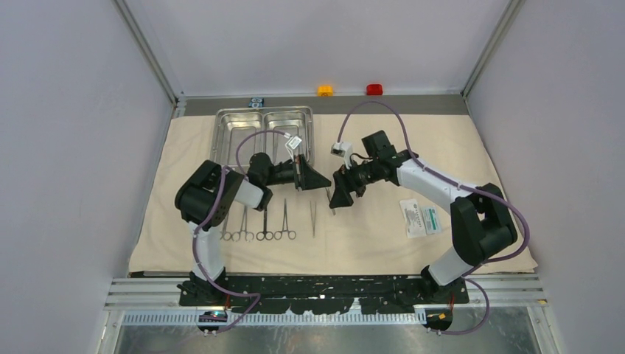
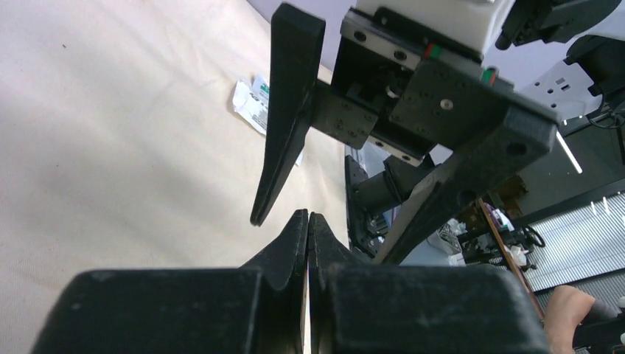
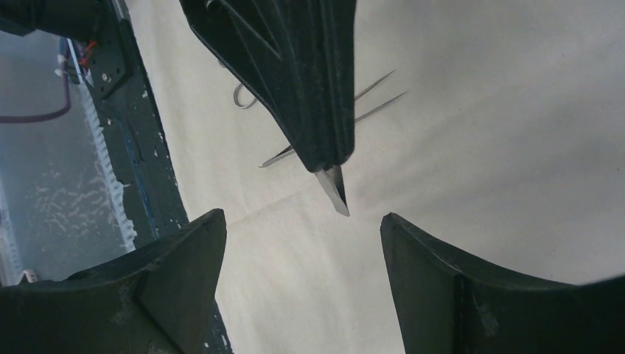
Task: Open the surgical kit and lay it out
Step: Adjust the medical item.
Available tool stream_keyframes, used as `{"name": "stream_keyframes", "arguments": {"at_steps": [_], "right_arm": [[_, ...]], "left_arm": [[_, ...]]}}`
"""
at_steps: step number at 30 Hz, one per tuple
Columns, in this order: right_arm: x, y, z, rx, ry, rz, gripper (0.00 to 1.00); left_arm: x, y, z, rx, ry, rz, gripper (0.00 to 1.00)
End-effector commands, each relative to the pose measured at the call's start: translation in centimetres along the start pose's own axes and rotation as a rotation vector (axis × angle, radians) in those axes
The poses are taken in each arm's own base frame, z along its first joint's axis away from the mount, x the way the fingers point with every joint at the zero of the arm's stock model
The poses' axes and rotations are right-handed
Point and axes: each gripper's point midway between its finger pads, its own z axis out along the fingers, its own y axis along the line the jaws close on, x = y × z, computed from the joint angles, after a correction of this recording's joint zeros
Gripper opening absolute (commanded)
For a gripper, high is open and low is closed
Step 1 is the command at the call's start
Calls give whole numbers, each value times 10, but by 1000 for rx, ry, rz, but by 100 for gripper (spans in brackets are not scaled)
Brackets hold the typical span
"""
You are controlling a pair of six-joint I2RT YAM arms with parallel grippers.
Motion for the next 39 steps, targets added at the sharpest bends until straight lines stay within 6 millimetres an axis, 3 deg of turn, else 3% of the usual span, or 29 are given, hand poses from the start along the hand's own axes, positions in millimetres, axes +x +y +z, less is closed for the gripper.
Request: {"name": "stream_keyframes", "arguments": {"at_steps": [1, 11, 22, 39], "right_arm": [[-3, -2, 8, 32, -7, -158, 81], [-3, -7, 16, 11, -37, -255, 79], [-12, 1, 19, -15, -72, -232, 57], [-16, 3, 14, 7, -76, -215, 37]], "left_arm": [[-28, -30, 4, 65, -50, 106, 0], [-40, -47, 4, 89, -65, 119, 0], [-48, -53, 6, 93, -87, 107, 0], [-50, -54, 6, 89, -98, 88, 0]]}}
